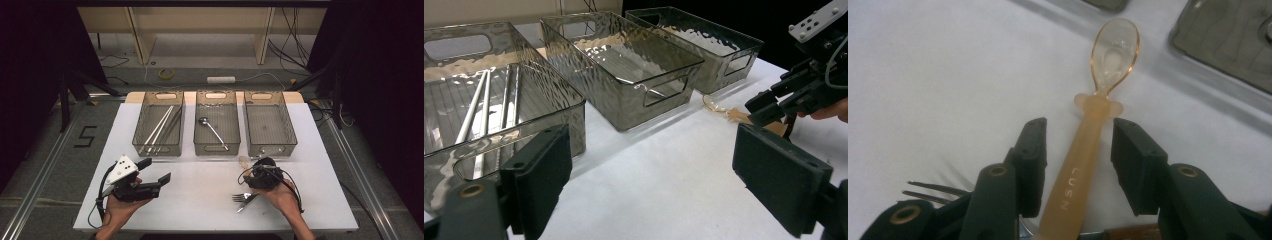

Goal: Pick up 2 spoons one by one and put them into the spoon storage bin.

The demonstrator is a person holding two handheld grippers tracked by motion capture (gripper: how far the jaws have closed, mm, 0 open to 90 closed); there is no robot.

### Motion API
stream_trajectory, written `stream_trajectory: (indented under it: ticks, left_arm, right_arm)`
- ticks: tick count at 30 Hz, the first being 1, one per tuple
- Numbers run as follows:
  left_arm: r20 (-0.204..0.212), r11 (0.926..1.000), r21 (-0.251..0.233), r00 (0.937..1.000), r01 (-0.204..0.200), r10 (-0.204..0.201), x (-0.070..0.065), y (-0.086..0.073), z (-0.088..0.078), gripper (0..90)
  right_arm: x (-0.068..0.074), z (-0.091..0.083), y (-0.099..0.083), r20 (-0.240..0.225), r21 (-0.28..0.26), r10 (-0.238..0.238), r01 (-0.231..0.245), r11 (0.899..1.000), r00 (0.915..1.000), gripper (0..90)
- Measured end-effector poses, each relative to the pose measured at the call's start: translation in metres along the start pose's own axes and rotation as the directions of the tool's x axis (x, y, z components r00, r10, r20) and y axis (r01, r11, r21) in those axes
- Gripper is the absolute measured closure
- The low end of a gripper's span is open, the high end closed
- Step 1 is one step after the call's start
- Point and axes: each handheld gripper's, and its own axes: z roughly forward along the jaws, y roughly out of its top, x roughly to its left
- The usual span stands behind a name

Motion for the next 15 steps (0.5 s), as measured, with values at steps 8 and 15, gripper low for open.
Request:
stream_trajectory:
  ticks: [8,15]
  left_arm:
    - [-0.001,1.0,0.0,1.0,0.0,0.0,-0.0001,0.0,0.0002,15.6]
    - [-0.001,1.0,0.004,1.0,-0.006,0.006,-0.0001,0.0,0.0,15.5]
  right_arm:
    - [0.001,0.0034,-0.0041,0.016,0.018,0.006,-0.006,1.0,0.9999,61.8]
    - [0.0056,0.0069,-0.0078,0.037,0.034,-0.013,0.012,0.999,0.9992,66.2]
